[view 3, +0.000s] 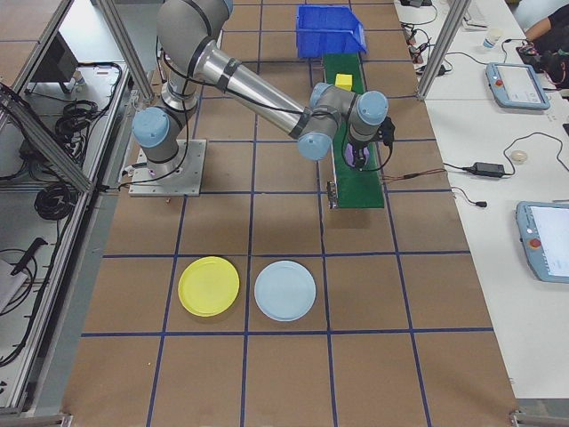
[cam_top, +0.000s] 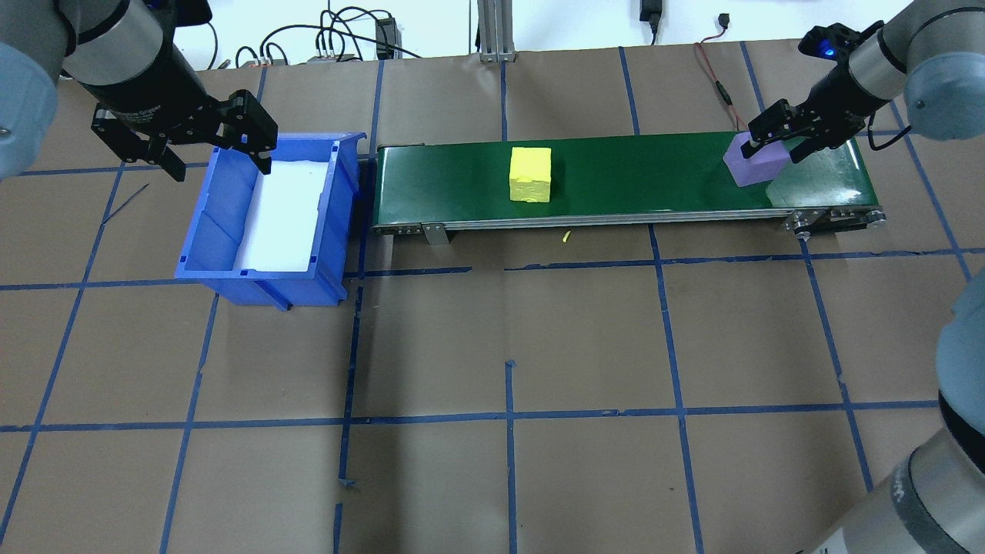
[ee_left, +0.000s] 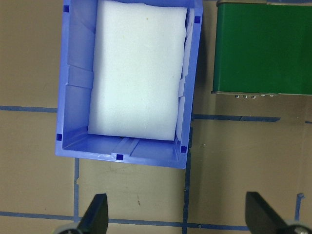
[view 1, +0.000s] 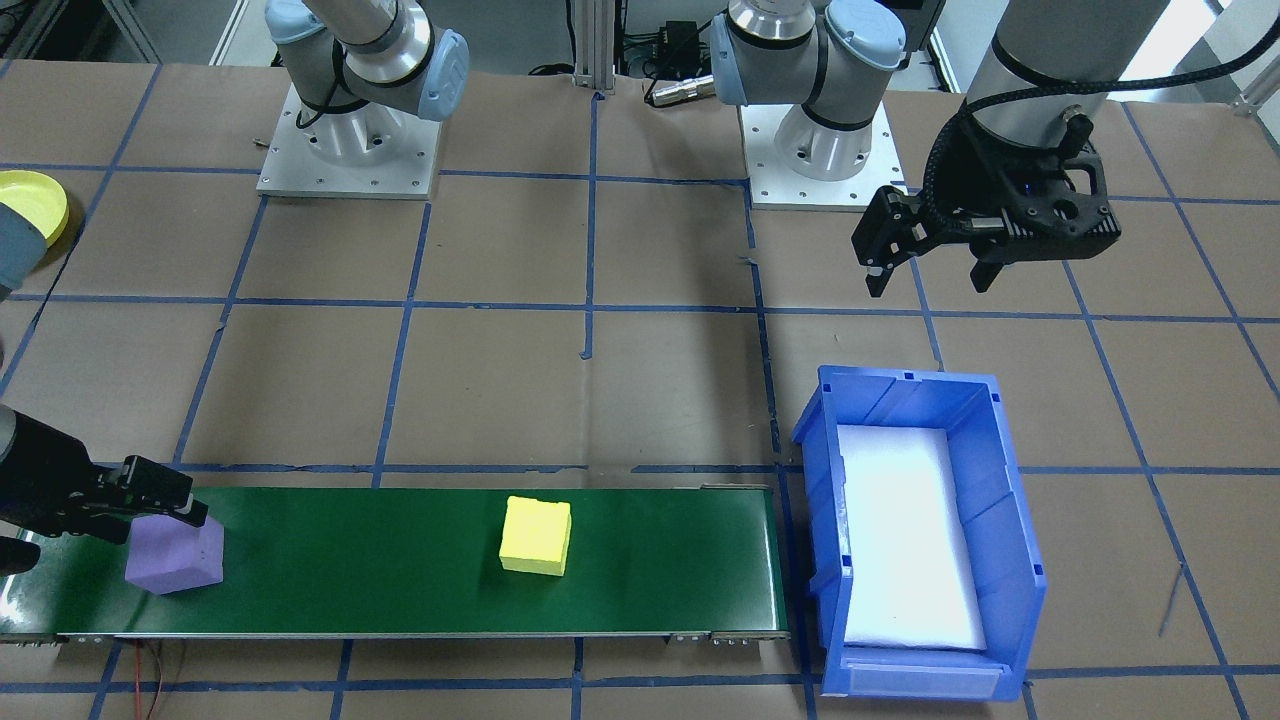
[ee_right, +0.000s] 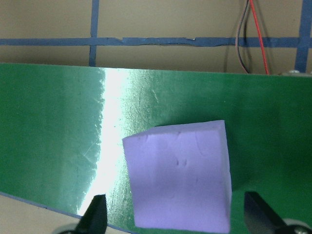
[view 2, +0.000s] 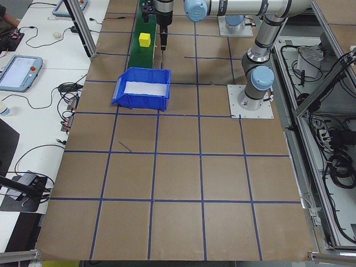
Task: Move block left to right into plate
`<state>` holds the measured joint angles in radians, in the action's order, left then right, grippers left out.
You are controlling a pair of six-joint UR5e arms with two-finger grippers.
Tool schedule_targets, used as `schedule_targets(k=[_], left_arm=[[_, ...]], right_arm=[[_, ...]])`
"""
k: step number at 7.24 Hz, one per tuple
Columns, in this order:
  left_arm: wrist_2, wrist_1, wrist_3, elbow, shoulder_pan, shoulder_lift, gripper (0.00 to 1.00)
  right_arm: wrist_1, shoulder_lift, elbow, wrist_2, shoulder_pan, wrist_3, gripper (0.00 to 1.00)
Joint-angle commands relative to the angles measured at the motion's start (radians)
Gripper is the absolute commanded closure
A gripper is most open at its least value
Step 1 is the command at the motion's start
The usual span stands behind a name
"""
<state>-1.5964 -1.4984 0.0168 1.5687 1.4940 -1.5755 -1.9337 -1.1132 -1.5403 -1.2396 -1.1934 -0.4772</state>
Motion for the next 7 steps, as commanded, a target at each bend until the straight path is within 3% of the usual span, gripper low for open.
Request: schedule_targets(k=[1, 2, 3, 5, 7], left_arm=[[0.0, 0.001, 0.002, -0.006, -0.003, 0.0, 0.0], [0.0, 0.003, 0.002, -0.006, -0.004, 0.0, 0.0], [0.0, 0.003, 0.002, -0.004, -0.005, 0.0, 0.0], [-0.002, 0.003, 0.002, -0.003, -0.003, 0.0, 0.0], [-0.004, 0.003, 0.002, -0.001, -0.003, 0.0, 0.0]], right_arm=[[-0.036, 0.006, -0.003, -0.038, 0.0, -0.059, 0.03], [-0.06, 0.024, -0.003, -0.076, 0.0, -0.078, 0.06], [-0.082, 0.029, -0.003, -0.084, 0.003, -0.08, 0.18], [-0.08, 0.026, 0.003, -0.127, 0.031, -0.077, 0.54], [-0.077, 0.001, 0.016, -0.199, 0.143, -0.146, 0.64]])
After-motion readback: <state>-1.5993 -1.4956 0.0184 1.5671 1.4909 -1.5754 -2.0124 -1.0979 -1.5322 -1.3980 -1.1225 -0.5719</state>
